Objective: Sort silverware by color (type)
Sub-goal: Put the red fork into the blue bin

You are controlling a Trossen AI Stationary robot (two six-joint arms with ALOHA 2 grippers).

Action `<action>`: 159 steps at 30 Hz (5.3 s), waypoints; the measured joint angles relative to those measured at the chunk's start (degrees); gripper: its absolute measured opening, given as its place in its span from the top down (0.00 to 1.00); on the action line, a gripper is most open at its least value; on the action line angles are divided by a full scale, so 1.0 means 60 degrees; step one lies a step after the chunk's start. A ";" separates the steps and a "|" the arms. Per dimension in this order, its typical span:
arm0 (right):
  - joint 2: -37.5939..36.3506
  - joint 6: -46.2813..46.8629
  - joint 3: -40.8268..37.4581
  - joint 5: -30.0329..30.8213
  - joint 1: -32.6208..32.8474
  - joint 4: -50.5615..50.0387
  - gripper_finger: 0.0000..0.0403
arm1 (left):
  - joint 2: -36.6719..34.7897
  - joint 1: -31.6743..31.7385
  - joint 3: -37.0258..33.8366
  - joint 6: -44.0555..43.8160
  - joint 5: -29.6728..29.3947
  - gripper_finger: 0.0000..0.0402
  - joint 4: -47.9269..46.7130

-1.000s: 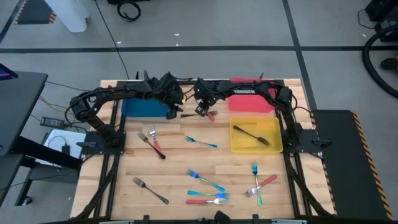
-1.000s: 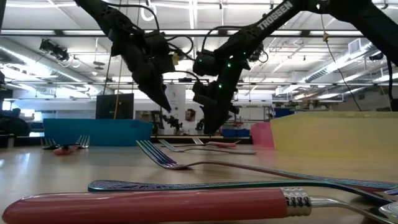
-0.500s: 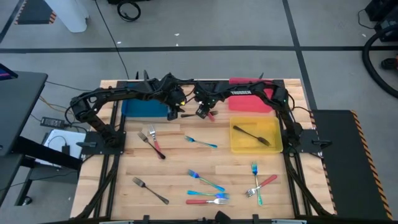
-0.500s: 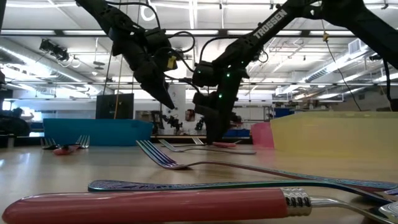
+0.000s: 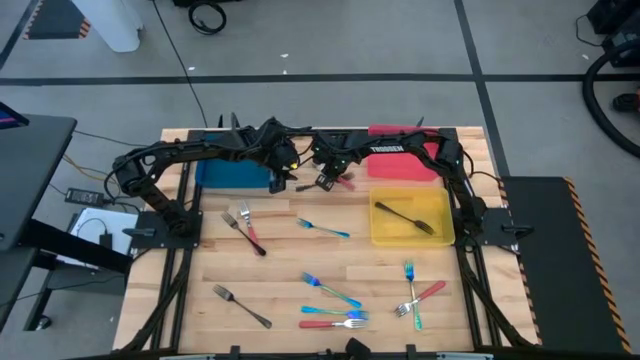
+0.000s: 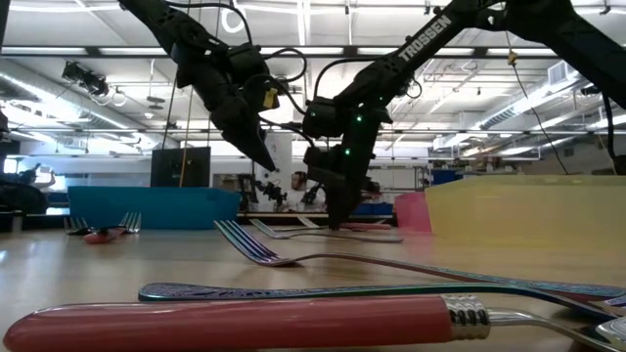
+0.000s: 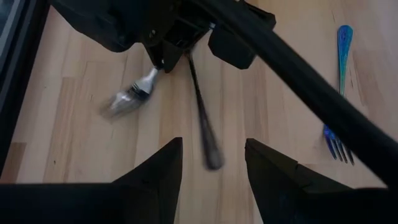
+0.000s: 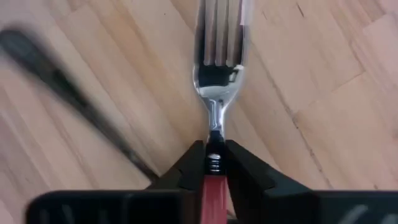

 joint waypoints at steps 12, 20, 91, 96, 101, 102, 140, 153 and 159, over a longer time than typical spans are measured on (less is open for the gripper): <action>-0.1052 -0.0510 -0.0026 0.0005 0.0013 -0.0508 0.91 | 0.0000 0.0000 0.0000 -0.0082 -0.0102 0.57 0.0011; -0.2969 -0.0583 -0.0022 0.1498 0.0177 -0.2192 0.91 | 0.0000 0.0000 0.0007 -0.0612 -0.0106 0.57 0.0228; -0.6433 0.1665 -0.4779 0.8423 0.5611 0.3064 0.90 | 0.0528 -0.2069 0.0004 -0.4740 0.0055 0.62 0.8167; -0.6429 0.1665 -0.4779 0.8403 0.5592 0.3064 0.90 | 0.0528 -0.2076 0.0007 -0.4362 0.0058 0.76 0.8016; -0.6429 0.1672 -0.4776 0.8101 0.5584 0.3078 0.90 | 0.0528 -0.2072 0.0004 -0.4342 0.0055 0.91 0.7970; -0.6429 0.1672 -0.4776 0.8008 0.5584 0.3078 0.90 | 0.0528 -0.2075 0.0004 -0.4342 0.0066 0.94 0.7975; -0.6425 0.1089 -0.4776 0.7642 0.5599 0.1440 0.73 | -0.2920 0.0391 0.0985 -0.0994 -0.2219 0.97 -0.1280; -0.6425 0.2166 -0.4776 0.7647 0.5599 -0.0997 0.73 | -0.3410 0.2104 0.1228 -0.0375 -0.4694 0.97 -0.4348; -0.6425 0.2345 -0.4776 0.7649 0.5588 -0.1384 0.73 | -0.3379 0.2762 0.1093 -0.1216 -0.4689 0.97 -0.4575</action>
